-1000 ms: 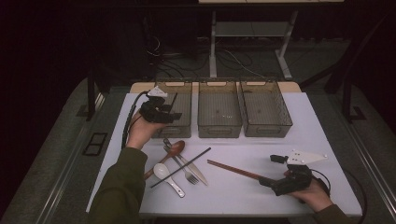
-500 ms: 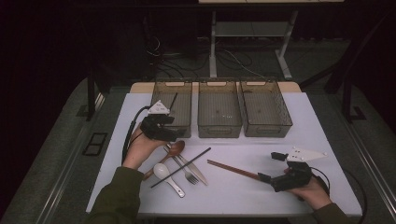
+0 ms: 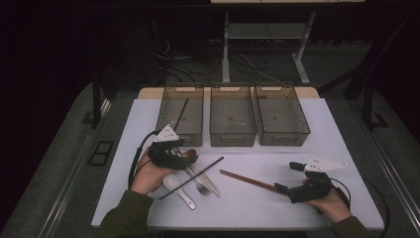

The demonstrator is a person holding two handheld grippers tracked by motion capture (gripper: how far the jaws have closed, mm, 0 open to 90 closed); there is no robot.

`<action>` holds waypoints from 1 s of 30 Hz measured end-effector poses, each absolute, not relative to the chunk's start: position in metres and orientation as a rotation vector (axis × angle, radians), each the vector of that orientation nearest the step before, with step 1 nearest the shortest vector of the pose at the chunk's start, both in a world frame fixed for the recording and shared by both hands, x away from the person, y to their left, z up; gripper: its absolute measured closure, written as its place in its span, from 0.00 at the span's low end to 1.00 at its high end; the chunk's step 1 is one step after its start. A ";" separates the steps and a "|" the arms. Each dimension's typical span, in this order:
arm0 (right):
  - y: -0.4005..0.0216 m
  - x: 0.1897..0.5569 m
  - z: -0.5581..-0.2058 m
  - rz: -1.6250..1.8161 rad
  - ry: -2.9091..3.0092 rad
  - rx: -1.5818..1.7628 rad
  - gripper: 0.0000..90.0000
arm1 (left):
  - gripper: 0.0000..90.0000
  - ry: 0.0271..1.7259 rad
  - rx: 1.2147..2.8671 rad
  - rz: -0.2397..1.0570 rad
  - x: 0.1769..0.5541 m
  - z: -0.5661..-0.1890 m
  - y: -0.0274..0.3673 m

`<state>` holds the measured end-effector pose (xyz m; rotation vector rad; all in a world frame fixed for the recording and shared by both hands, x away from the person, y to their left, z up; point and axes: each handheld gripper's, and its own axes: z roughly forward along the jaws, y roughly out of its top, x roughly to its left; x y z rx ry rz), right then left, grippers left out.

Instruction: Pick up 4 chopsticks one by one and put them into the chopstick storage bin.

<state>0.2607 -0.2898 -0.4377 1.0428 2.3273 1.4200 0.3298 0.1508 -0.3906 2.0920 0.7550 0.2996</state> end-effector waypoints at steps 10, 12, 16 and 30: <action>-0.291 0.260 -0.437 1.424 2.317 1.055 0.01 | 0.22 0.750 2.090 0.291 0.313 -0.399 0.156; -0.291 0.260 -0.437 1.422 2.319 1.054 0.01 | 0.22 0.748 2.090 0.284 0.309 -0.401 0.157; -0.291 0.260 -0.437 1.422 2.318 1.056 0.01 | 0.22 0.748 2.104 0.277 0.302 -0.408 0.157; -0.291 0.260 -0.437 1.417 2.319 1.050 0.01 | 0.38 0.708 2.203 0.217 0.291 -0.426 0.153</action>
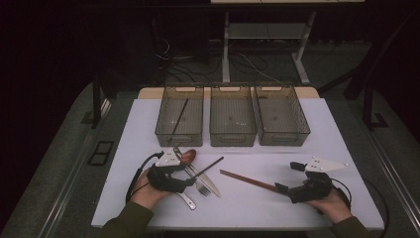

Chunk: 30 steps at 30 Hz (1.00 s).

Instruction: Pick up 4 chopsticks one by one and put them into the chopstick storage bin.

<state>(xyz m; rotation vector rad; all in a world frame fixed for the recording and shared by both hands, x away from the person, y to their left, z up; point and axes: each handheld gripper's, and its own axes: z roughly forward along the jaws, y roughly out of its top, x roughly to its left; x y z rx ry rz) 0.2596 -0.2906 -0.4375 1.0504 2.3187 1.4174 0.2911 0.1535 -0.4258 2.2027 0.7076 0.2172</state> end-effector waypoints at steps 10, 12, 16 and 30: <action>-0.290 0.260 -0.438 1.409 2.326 1.044 0.01 | 0.62 0.724 2.262 0.193 0.292 -0.432 0.150; -0.290 0.259 -0.438 1.410 2.325 1.043 0.01 | 0.66 0.722 2.274 0.188 0.293 -0.433 0.150; -0.290 0.260 -0.438 1.410 2.327 1.044 0.01 | 0.74 0.739 2.290 0.188 0.293 -0.434 0.147; -0.289 0.260 -0.438 1.409 2.329 1.042 0.01 | 0.85 0.744 2.339 0.185 0.294 -0.437 0.142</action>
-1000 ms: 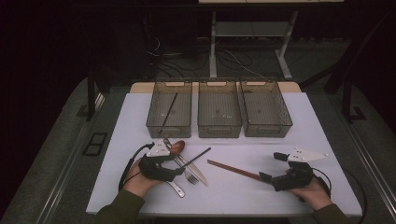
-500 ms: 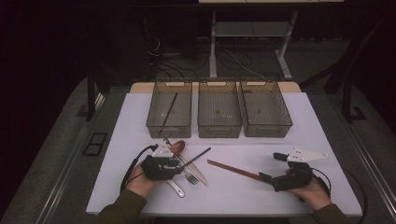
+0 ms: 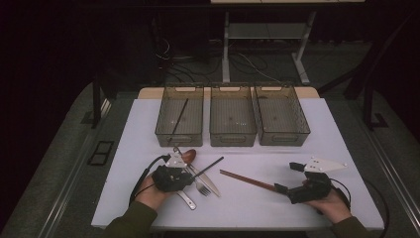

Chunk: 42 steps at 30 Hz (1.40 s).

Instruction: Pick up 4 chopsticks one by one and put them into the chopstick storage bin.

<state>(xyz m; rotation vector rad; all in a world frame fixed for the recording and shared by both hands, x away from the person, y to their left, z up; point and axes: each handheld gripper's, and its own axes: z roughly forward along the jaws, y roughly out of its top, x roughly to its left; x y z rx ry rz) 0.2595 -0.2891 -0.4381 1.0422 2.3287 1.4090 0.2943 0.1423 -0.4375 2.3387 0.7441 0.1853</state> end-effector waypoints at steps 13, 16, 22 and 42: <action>-0.288 0.260 -0.438 1.406 2.335 1.036 0.01 | 0.90 0.742 2.370 0.215 0.293 -0.438 0.139; -0.288 0.260 -0.439 1.405 2.337 1.034 0.01 | 0.93 0.750 2.364 0.216 0.292 -0.438 0.138; -0.288 0.260 -0.439 1.404 2.339 1.034 0.01 | 0.94 0.755 2.366 0.214 0.292 -0.438 0.138; -0.288 0.260 -0.439 1.406 2.340 1.032 0.01 | 0.94 0.744 2.348 0.209 0.293 -0.430 0.142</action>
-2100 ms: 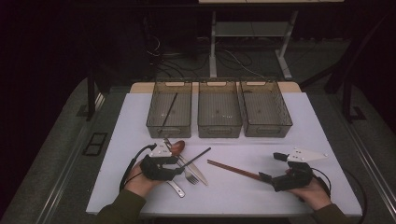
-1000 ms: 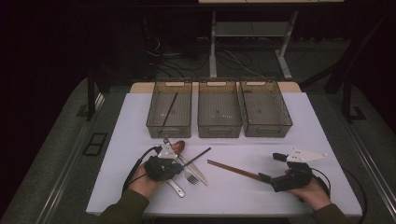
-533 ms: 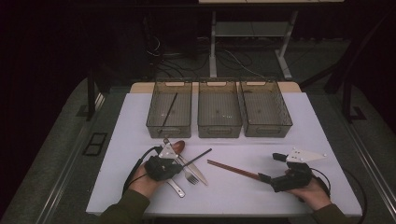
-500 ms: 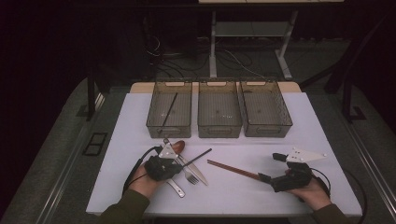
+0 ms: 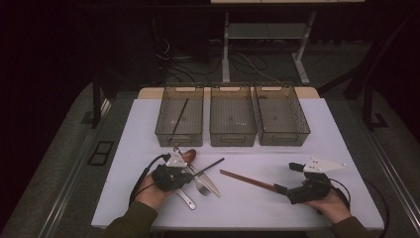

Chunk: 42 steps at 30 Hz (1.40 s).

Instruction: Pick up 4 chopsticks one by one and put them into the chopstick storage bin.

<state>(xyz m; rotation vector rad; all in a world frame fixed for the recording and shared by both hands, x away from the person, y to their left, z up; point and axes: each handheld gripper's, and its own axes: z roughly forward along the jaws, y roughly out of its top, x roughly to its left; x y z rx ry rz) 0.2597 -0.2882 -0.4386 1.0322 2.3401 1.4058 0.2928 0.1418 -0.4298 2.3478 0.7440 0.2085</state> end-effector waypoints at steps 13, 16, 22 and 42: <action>-0.288 0.260 -0.438 1.409 2.339 1.031 0.01 | 0.95 0.736 2.303 0.202 0.291 -0.421 0.146; -0.288 0.259 -0.438 1.410 2.340 1.033 0.01 | 0.95 0.732 2.293 0.201 0.290 -0.418 0.148; -0.289 0.259 -0.438 1.411 2.336 1.031 0.01 | 0.95 0.713 2.290 0.203 0.290 -0.415 0.153; -0.288 0.260 -0.438 1.408 2.338 1.029 0.01 | 0.95 0.693 2.204 0.213 0.292 -0.391 0.171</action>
